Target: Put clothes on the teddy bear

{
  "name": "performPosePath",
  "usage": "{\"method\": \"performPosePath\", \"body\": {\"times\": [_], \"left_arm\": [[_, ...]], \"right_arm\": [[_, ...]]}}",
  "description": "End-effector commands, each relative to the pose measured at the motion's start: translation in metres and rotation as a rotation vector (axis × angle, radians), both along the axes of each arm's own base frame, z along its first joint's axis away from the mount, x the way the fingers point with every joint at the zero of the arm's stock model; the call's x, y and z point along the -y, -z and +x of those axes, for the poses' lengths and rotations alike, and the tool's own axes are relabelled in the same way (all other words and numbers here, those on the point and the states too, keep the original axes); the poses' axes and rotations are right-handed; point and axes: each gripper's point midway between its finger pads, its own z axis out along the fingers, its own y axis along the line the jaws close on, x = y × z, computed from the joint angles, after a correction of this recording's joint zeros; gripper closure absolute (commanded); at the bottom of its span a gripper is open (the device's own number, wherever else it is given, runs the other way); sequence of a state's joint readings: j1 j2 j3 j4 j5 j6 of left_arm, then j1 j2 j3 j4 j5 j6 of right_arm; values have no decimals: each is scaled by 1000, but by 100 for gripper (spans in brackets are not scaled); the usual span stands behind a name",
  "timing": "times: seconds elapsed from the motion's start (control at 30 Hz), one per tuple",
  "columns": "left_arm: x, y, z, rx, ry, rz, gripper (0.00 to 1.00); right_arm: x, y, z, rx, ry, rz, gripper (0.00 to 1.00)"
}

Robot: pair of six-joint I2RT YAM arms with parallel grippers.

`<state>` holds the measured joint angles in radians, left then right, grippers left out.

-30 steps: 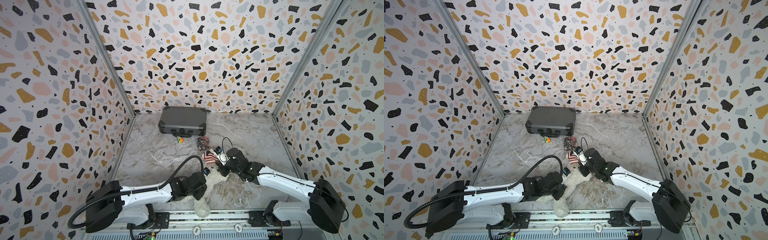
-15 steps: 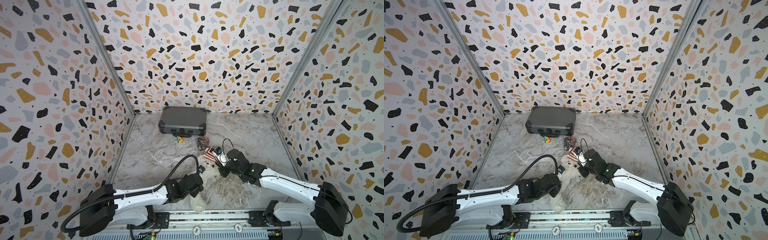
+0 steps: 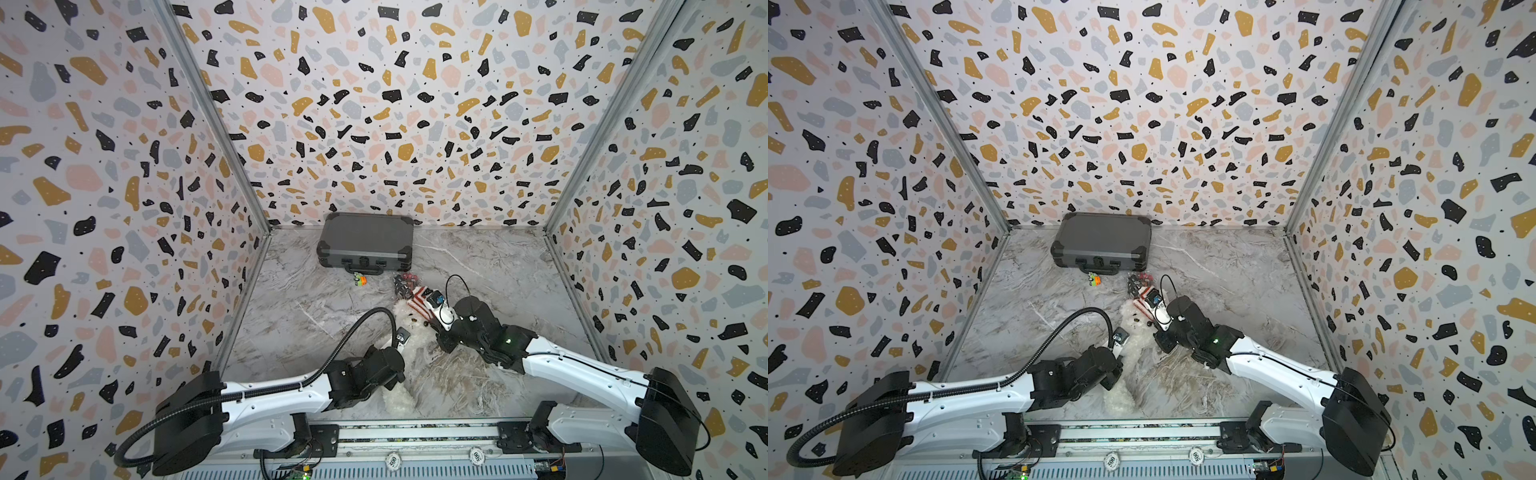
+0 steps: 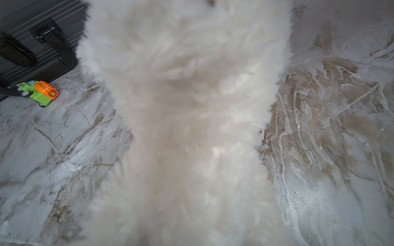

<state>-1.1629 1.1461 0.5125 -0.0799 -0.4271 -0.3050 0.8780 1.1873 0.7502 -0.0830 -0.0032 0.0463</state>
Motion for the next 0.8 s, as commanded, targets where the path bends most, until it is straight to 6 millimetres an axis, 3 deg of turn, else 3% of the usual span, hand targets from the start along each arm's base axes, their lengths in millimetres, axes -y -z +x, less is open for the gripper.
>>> {"method": "performPosePath", "body": {"times": [0.0,0.27,0.53,0.77], "left_arm": [[10,-15,7,88,-4,-49,100],[9,-46,10,221,-24,-146,100],[2,-87,14,404,-55,-216,100],[-5,-102,19,499,-76,-205,100]], "right_arm": [[-13,-29,-5,15,-34,61,100],[-22,-51,-18,43,-68,67,100],[-28,-94,-27,102,-87,132,97],[-34,-121,-30,141,-86,159,92]]}}
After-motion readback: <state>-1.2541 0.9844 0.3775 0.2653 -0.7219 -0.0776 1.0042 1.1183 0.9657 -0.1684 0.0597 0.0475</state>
